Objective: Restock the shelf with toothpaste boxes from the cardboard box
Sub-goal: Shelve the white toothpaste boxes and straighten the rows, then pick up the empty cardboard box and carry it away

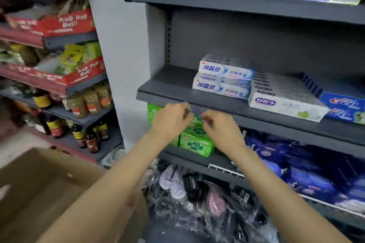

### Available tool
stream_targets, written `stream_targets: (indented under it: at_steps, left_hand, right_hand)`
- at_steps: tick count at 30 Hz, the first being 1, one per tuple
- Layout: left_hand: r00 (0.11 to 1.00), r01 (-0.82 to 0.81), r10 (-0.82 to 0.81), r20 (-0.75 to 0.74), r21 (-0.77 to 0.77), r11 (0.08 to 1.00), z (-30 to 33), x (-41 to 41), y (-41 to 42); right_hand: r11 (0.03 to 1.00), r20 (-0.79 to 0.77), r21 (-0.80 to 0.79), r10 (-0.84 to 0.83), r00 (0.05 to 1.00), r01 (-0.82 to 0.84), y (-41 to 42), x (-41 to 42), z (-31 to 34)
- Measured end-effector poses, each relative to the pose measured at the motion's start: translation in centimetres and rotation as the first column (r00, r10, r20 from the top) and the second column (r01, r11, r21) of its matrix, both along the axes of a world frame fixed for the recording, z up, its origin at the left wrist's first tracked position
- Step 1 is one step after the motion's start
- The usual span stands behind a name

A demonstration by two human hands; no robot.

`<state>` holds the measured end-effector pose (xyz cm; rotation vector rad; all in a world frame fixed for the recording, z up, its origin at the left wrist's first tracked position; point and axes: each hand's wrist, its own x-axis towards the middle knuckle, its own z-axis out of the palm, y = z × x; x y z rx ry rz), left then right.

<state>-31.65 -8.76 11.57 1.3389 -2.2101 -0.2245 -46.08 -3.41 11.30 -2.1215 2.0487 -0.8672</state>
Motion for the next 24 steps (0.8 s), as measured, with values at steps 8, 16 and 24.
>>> stream_targets:
  at_steps: [8,16,24]
  left_hand:
    - [0.968,-0.220,0.179,0.178,0.248,0.943,-7.5,10.8,11.0]
    - [0.983,-0.169,0.069,0.173,0.677,0.716,-14.2,17.8,18.4]
    - [0.996,-0.081,0.025,0.082,0.810,0.581,-19.2,19.2,21.0]
  right_hand:
    - [0.938,-0.009,0.269,0.229,0.973,-0.219,8.0,9.4,-7.2]
    - [0.758,-0.105,0.517,0.516,0.850,-0.397,10.9,17.8,-15.8]
    - [0.780,0.626,0.597,-0.306,0.717,-0.188,13.0,22.2,-20.9]
